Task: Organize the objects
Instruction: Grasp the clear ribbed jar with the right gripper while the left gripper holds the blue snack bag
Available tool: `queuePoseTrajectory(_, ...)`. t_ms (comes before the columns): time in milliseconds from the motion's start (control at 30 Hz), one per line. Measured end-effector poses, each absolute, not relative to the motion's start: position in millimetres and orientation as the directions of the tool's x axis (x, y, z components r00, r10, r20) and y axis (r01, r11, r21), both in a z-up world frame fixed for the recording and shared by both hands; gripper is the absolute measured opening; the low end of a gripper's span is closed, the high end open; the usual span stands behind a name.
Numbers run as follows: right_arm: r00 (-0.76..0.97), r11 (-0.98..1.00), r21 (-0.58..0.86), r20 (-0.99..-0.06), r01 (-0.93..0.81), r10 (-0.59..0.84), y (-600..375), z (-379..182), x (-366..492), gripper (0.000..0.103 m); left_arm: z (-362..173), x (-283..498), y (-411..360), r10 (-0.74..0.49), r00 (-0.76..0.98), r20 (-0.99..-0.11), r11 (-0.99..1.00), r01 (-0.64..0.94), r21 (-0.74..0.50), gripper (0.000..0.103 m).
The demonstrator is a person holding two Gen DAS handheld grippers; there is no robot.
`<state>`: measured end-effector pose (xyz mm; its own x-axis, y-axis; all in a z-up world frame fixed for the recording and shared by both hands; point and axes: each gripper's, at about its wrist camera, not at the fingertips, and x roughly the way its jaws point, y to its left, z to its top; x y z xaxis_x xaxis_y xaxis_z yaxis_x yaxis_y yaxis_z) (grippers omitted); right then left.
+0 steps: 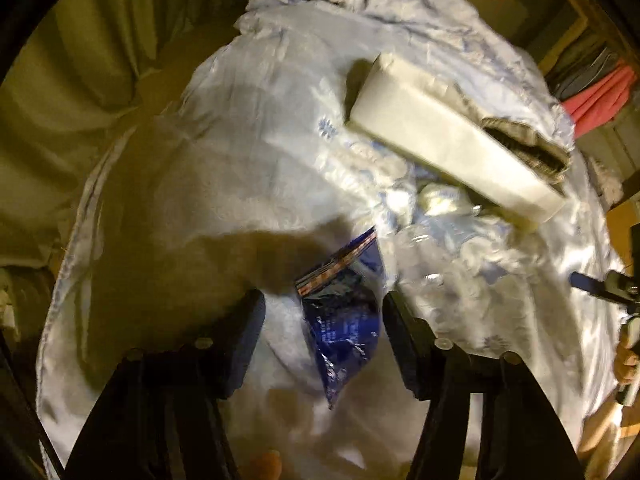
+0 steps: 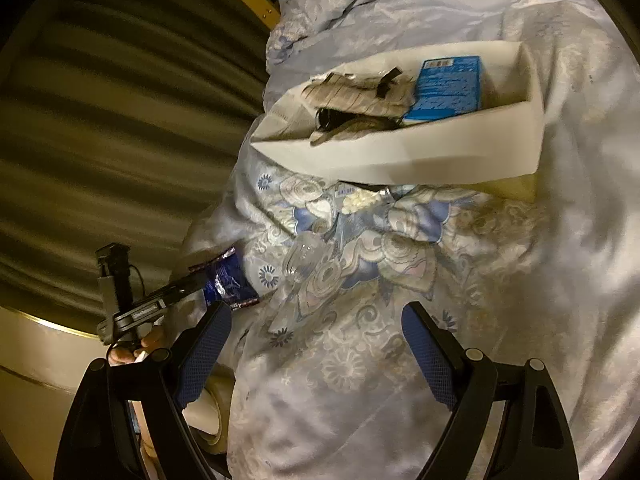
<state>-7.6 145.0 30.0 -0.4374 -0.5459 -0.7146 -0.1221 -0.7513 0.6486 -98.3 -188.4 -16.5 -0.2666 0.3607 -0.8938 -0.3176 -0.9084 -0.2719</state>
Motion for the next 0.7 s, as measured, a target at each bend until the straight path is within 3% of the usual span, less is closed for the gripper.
queuePoseTrajectory(67,-0.425,-0.754,0.647,-0.717,-0.111,-0.553,140,28,-9,0.087,-21,-97,-189,0.370,-0.263,-0.891,-0.904,-0.322,-0.281,0.056)
queuePoseTrajectory(300,-0.384,-0.756,0.649,-0.722,-0.088,-0.575,119,19,-14,0.087,-21,-97,-187,0.391,-0.272,-0.879,-0.896,-0.329,-0.297,0.038)
queuePoseTrajectory(700,-0.341,-0.771,0.631,-0.745,-0.083,-0.573,96,5,-22,0.087,-9,-92,-193,0.407,-0.337,-0.849,-0.897,-0.323,-0.302,0.033)
